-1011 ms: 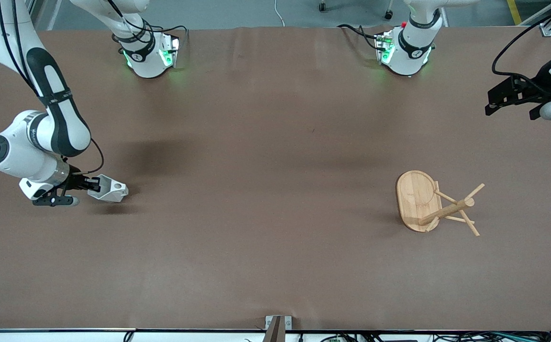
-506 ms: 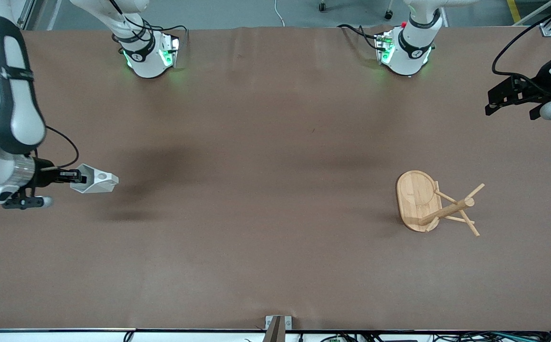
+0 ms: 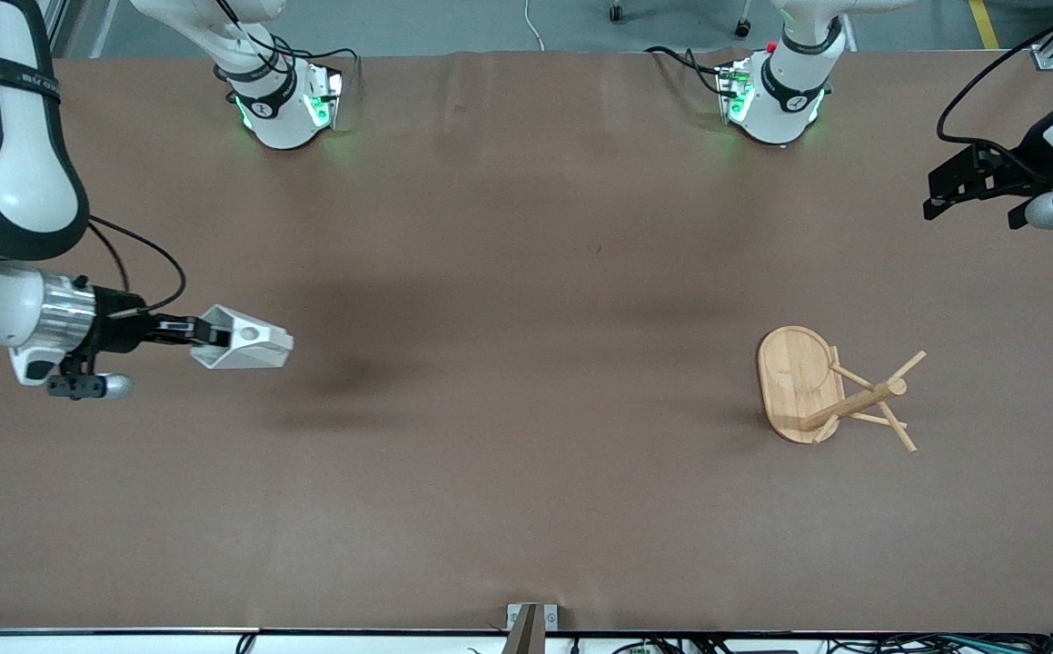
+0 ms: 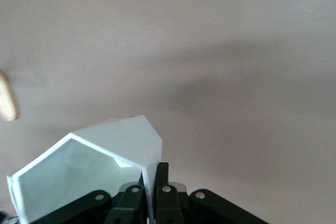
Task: Hang cup on rack
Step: 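Lift the white cup with the right gripper toward the table middle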
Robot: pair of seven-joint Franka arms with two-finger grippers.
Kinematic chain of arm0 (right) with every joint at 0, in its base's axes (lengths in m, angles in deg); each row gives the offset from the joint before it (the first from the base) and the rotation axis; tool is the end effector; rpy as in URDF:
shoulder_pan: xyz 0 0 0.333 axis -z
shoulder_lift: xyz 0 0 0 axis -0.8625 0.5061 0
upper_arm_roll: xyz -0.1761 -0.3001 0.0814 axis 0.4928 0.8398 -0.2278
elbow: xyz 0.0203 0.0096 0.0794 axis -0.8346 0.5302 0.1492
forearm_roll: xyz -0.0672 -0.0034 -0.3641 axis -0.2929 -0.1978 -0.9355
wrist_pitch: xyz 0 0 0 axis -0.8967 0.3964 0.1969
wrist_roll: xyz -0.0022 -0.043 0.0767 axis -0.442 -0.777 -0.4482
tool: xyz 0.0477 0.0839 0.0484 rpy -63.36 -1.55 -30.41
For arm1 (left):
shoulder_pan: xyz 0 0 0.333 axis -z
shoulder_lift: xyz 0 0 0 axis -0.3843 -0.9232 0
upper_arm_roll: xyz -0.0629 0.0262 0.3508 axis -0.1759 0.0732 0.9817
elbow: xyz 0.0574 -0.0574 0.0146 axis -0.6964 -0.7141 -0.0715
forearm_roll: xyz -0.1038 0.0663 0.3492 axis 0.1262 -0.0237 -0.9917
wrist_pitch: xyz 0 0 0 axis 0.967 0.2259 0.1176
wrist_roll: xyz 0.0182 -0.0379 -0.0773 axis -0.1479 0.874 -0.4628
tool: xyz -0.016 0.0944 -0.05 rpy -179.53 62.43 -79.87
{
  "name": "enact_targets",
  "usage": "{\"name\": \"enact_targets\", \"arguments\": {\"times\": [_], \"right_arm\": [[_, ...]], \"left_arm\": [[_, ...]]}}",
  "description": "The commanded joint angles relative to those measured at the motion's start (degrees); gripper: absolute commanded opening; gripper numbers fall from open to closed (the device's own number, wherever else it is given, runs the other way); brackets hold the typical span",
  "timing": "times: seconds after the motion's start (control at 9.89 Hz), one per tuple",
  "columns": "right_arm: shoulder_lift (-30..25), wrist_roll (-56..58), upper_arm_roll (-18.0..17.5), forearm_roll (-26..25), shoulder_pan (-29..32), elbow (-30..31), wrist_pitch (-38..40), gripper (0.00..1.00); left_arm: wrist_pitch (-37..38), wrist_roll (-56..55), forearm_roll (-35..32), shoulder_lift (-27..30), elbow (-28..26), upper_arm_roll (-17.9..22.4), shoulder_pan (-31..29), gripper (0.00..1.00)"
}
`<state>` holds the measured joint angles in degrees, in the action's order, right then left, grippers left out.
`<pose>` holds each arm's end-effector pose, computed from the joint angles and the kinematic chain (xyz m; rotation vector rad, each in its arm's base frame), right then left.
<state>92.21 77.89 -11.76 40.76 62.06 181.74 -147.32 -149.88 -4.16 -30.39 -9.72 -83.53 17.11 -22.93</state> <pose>0.6101 0.0481 0.4830 -2.5795 0.1572 0.2316 0.5123 -0.0463 0.6871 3.0989 -0.2165 -0.0452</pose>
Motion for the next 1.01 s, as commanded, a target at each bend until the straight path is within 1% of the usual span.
{"name": "enact_targets", "arguments": {"times": [0.0,0.1,0.2,0.3,0.4,0.51,0.61,0.71,0.81,0.91], "right_arm": [[-0.52,-1.04,-1.18,9.83,-0.78,1.98,-0.53,0.01],[-0.35,-1.04,-1.27,13.27,-2.10,2.51,-1.41,0.01],[-0.17,-0.86,-1.27,18.44,-3.94,3.47,-2.46,0.01],[0.35,-0.25,-1.45,23.97,-6.22,4.88,-5.60,0.01],[1.49,-0.07,-3.36,29.94,-8.42,4.98,-8.86,0.01],[2.89,1.15,-5.64,33.92,-9.22,4.89,-11.59,0.01],[4.73,6.29,-8.02,38.83,-9.23,4.98,-11.79,0.01],[6.32,9.83,-8.65,42.36,-9.58,5.07,-11.27,0.01],[6.68,10.38,-10.13,44.40,-9.85,5.07,-11.26,0.01],[6.77,11.17,-11.72,47.03,-9.85,5.15,-11.26,0.01]], "left_arm": [[0.94,0.12,-0.29,-1.35,-0.21,-0.42,3.75,1.00],[0.85,-0.48,-0.20,-2.22,-0.04,-0.42,7.59,1.00],[0.85,-0.75,-0.20,-2.93,0.23,-0.42,10.85,1.00],[0.59,-0.41,0.41,-2.93,0.49,-0.51,13.49,1.00],[0.32,-0.14,1.37,-3.54,1.10,-0.77,17.44,1.00],[0.32,0.38,1.81,-3.98,1.80,-0.86,21.04,1.00],[-0.20,0.48,2.17,-4.42,1.81,-0.95,24.99,1.00],[-0.82,0.56,2.52,-4.43,1.90,-1.21,27.30,1.00],[-1.26,1.26,2.43,-4.43,2.77,-2.43,29.06,1.00],[-1.78,2.66,2.43,-4.60,3.39,-4.71,29.69,1.00]]}}
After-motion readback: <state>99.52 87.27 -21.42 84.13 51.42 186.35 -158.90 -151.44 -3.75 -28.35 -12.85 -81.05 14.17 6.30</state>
